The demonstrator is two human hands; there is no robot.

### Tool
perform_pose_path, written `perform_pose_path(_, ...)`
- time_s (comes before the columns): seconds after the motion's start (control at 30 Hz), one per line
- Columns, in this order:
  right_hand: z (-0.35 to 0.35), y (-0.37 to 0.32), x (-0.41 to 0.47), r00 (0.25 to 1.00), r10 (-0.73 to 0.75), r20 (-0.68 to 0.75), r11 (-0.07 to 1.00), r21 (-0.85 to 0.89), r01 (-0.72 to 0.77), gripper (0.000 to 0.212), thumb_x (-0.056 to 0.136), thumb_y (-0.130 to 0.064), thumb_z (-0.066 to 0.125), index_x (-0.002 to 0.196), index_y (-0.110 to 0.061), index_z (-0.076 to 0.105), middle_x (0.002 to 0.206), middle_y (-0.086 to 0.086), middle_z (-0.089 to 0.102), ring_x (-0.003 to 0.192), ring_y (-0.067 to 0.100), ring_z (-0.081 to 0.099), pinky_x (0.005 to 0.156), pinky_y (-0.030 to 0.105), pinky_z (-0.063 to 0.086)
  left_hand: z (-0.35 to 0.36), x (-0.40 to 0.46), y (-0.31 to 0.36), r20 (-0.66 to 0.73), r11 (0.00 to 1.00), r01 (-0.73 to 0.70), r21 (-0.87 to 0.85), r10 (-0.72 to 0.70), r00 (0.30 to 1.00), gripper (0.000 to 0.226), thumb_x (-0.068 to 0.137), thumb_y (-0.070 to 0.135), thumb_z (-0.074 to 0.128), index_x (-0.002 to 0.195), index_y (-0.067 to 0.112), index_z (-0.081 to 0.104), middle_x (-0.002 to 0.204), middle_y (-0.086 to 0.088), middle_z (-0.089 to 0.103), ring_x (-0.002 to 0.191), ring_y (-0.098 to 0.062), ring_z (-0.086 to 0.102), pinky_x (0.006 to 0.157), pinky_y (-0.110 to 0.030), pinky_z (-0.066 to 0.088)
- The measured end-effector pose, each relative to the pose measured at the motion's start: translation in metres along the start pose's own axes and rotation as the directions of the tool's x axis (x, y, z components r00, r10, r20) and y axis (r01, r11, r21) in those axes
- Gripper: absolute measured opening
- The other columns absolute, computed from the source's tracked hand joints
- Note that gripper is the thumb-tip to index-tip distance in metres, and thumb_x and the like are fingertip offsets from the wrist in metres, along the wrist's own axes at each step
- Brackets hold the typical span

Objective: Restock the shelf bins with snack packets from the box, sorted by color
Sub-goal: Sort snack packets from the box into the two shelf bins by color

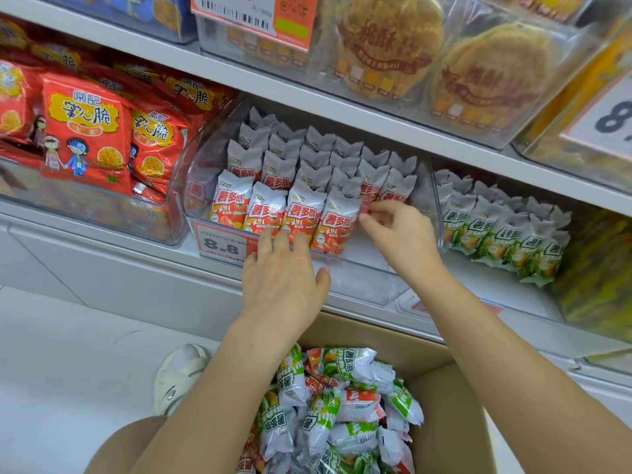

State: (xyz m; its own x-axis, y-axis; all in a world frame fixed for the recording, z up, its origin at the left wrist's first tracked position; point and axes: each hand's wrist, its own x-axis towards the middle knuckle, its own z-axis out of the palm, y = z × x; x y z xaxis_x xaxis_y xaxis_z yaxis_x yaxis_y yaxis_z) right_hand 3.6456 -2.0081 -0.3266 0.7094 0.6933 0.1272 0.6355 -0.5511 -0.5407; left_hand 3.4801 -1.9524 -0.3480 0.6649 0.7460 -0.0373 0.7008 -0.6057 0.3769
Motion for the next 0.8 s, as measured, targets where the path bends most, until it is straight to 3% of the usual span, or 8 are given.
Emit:
perform_pose_path(0.1,-0.026,0.005,-0.066,0.979,-0.116,-0.168,0.974,0.172,0.145,0.012,0.092,-0.024,0.059,0.097,-0.027,0.069,0.078,-0.008,0.069,0.073,0.011,0.064,0.074,0.030,0.051,-0.001,-0.008,0.003,-0.220,0.993,-0.105,-0.045,0.093,0.971,0.053,0.092,0.040,0.042,0.137,0.011,0.043,0.137,-0.010,0.049,0.130,-0.029,0.038,0.093,-0.042,0.044)
perform_pose_path(0.17,-0.026,0.025,-0.108,0.988,-0.076,-0.133,0.955,0.276,0.110,0.013,0.091,-0.025,0.059,0.088,-0.035,0.066,0.072,-0.008,0.069,0.067,0.013,0.065,0.069,0.030,0.052,0.004,-0.018,0.011,-0.416,0.958,-0.278,-0.078,0.222,0.882,0.043,0.088,0.035,0.042,0.118,0.011,0.059,0.111,-0.007,0.065,0.106,-0.029,0.055,0.078,-0.038,0.050)
perform_pose_path(0.23,-0.016,0.054,-0.141,0.999,-0.015,-0.051,0.968,0.250,0.027,0.011,0.088,-0.031,0.056,0.089,-0.034,0.067,0.071,-0.007,0.069,0.068,0.012,0.065,0.069,0.031,0.053,0.017,-0.032,0.017,-0.391,0.924,-0.368,-0.107,0.302,0.870,0.032,0.089,0.032,0.046,0.110,0.015,0.064,0.100,-0.002,0.069,0.096,-0.027,0.059,0.072,-0.035,0.048)
perform_pose_path(0.37,0.020,0.115,-0.196,0.940,0.176,0.291,0.983,-0.103,-0.152,0.021,0.093,-0.031,0.055,0.109,-0.024,0.068,0.096,-0.005,0.072,0.086,0.017,0.066,0.074,0.032,0.051,0.070,-0.054,0.011,0.170,0.901,-0.419,0.110,0.399,0.901,0.033,0.095,0.040,0.043,0.113,0.017,0.056,0.108,-0.004,0.066,0.100,-0.028,0.061,0.073,-0.036,0.048)
perform_pose_path(0.47,0.055,0.159,-0.231,0.746,0.336,0.575,0.929,-0.331,-0.163,0.032,0.096,-0.036,0.049,0.120,-0.019,0.061,0.104,0.001,0.069,0.092,0.021,0.064,0.066,0.031,0.047,0.119,-0.074,0.003,0.644,0.847,-0.485,0.216,0.250,0.723,0.037,0.097,0.039,0.043,0.119,0.011,0.054,0.110,-0.008,0.060,0.099,-0.028,0.059,0.072,-0.035,0.044)
perform_pose_path(0.57,0.081,0.190,-0.259,0.567,0.443,0.695,0.892,-0.404,-0.202,0.035,0.094,-0.036,0.051,0.119,-0.011,0.054,0.104,0.009,0.062,0.098,0.025,0.060,0.065,0.031,0.041,0.166,-0.092,-0.007,0.801,0.807,-0.500,0.313,0.058,0.596,0.034,0.100,0.034,0.042,0.123,0.012,0.053,0.115,-0.007,0.059,0.102,-0.025,0.058,0.074,-0.034,0.045)
perform_pose_path(0.7,0.111,0.217,-0.284,0.518,0.492,0.700,0.869,-0.432,-0.241,0.051,0.092,-0.035,0.053,0.137,-0.014,0.039,0.124,0.010,0.056,0.114,0.026,0.054,0.077,0.031,0.044,0.205,-0.102,-0.035,0.671,0.863,-0.230,0.451,-0.158,0.725,0.033,0.095,0.018,0.049,0.127,0.012,0.049,0.127,-0.006,0.056,0.115,-0.025,0.056,0.087,-0.034,0.049)
perform_pose_path(0.8,0.130,0.230,-0.287,0.634,0.540,0.554,0.841,-0.383,-0.382,0.049,0.093,-0.033,0.051,0.139,-0.018,0.042,0.129,0.008,0.055,0.119,0.026,0.051,0.086,0.033,0.048,0.221,-0.112,-0.057,0.567,0.938,0.226,0.264,-0.340,0.750,0.032,0.092,0.026,0.051,0.118,0.008,0.053,0.120,-0.010,0.059,0.107,-0.028,0.059,0.083,-0.034,0.049)
